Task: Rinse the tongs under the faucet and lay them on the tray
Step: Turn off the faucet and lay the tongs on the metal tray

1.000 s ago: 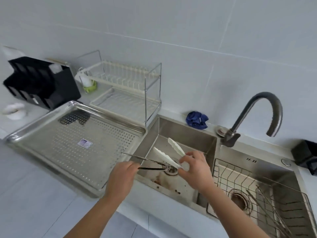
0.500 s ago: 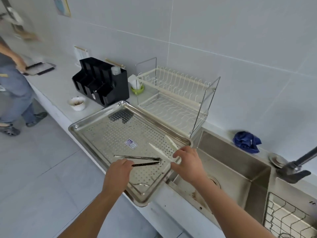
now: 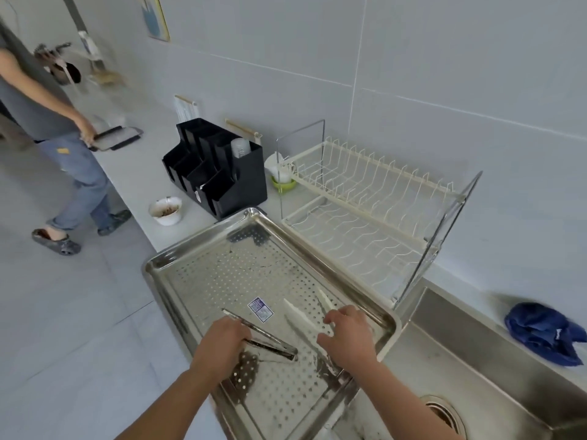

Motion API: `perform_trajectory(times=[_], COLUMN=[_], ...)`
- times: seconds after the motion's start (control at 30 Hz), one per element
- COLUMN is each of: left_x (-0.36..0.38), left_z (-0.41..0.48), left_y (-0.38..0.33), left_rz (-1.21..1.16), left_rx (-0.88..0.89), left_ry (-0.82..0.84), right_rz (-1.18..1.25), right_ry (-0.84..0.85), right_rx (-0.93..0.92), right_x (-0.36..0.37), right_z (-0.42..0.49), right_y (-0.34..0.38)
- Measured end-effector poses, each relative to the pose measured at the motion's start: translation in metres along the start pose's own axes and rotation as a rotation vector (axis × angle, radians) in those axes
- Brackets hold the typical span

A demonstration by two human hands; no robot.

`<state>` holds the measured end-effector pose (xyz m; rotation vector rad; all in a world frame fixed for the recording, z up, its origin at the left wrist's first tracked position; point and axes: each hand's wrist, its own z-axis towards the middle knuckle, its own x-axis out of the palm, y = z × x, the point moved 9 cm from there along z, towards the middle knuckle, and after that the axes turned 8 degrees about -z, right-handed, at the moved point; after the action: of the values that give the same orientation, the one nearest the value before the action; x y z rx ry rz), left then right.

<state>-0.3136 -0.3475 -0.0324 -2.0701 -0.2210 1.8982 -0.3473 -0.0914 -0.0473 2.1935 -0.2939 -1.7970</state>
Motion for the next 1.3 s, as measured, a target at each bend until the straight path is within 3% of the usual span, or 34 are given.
perform_trajectory(times=[0.47, 0.83, 1.07, 1.3], left_x=[0.016, -0.003, 0.008, 0.02], left_z=[0.028, 0.055, 0.048, 0.021], left_y=[0.028, 0.01, -0.037, -0.133], left_rz=[-0.175, 0.009, 0.069, 0.041], left_rx=[0.09, 0.239, 0.412, 0.592], left_ry=[0.036, 0.064, 0.129, 0.153], right_rz=[-0.02, -0.05, -0.027, -0.034], right_ry=[-0.064, -0.118, -0.247, -0.377], right_rx=[0.092, 0.286, 0.443, 0.55], right_x=[0.036, 0.008, -0.012, -0.043], right_z=[0.008, -0.019, -0.08, -0.153], right_y=[0.027, 0.048, 0.03, -0.016])
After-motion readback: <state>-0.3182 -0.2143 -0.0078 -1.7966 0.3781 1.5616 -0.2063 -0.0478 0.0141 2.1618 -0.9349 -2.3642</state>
